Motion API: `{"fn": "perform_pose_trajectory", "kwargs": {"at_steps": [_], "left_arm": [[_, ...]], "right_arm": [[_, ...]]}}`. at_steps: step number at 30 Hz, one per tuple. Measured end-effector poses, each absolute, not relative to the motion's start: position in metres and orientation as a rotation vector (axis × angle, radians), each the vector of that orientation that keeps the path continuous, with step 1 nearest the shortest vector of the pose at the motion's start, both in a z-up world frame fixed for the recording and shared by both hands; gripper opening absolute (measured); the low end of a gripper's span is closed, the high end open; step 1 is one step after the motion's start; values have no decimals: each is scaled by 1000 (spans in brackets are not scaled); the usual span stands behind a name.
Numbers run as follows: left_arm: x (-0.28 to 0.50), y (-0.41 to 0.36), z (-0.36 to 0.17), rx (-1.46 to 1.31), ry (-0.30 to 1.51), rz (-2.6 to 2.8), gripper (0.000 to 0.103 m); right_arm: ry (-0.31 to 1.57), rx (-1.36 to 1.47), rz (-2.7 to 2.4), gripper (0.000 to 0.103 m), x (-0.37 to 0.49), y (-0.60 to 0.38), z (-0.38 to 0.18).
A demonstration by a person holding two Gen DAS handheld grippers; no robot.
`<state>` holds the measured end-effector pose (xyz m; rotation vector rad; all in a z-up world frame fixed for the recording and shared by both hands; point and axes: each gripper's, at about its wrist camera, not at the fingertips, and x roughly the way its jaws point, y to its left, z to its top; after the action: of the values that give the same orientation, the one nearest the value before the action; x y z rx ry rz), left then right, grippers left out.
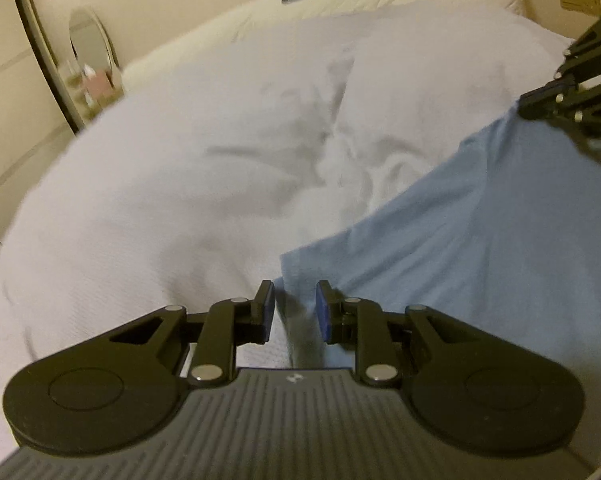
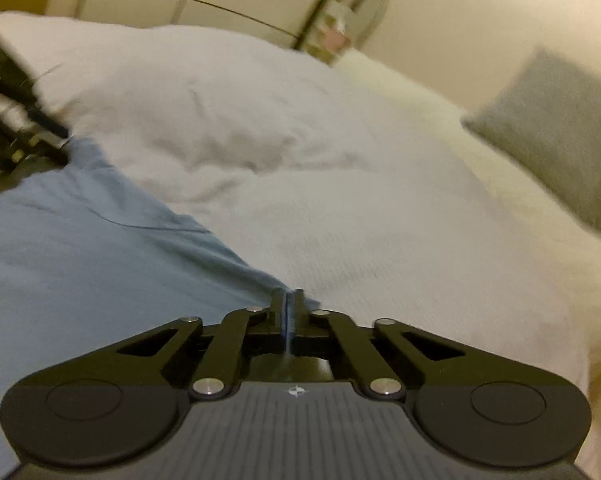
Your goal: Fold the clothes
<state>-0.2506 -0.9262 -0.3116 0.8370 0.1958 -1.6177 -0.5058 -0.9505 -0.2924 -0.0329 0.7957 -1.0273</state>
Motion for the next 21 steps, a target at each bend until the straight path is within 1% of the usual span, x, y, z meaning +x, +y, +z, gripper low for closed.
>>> {"fn": "perform_pose_trajectory", "kwargs": {"at_steps": [4, 9, 16, 21], "left_arm": [[-244, -929, -323, 827, 229, -1637, 20], [-239, -928, -327, 792, 259, -1650, 21], [-246, -930, -325, 809, 254, -1617, 21], [-251, -928, -318, 834, 250, -1580, 20]], "right_arm": [[829, 17, -987, 0, -509, -956, -298], [745, 206, -983, 0, -525, -969, -300], [707, 254, -1024, 0, -524, -967, -293], [683, 164, -1061, 0, -518, -931, -281]]}}
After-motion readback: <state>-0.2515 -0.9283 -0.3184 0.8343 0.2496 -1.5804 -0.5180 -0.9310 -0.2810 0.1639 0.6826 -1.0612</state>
